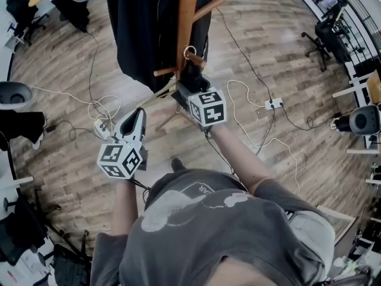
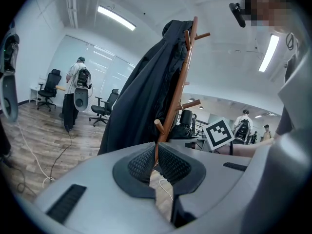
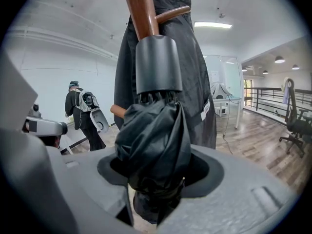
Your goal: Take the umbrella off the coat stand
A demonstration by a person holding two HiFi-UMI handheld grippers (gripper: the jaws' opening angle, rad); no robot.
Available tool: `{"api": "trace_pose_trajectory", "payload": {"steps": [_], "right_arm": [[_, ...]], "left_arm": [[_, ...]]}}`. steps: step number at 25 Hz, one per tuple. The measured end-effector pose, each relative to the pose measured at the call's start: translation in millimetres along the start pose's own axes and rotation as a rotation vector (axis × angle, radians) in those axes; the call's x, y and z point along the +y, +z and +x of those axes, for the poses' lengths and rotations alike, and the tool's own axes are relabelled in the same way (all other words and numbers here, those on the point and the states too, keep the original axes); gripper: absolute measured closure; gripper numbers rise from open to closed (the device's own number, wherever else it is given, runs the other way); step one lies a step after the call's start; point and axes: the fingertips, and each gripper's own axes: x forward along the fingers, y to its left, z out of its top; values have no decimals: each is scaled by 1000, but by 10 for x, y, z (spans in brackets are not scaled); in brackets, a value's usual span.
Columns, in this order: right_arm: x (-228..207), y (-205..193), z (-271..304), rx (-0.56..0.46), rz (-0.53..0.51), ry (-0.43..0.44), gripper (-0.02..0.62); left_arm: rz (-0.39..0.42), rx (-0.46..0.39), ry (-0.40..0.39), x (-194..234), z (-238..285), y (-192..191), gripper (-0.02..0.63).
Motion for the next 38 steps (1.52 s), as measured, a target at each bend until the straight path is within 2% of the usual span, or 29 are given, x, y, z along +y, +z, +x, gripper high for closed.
{"api": "trace_pose_trajectory", "payload": {"steps": [17, 33, 38], "right_arm": [[78, 25, -376, -22, -10, 48, 341], [221, -7, -937, -58, -25, 102, 341], [187, -39, -1171, -68, -2, 125, 341]], "left_arm": [[18, -21, 5, -305, -81, -7, 584], [26, -59, 27, -783, -335, -94, 584], [29, -68, 31, -994, -385, -135, 584]]}}
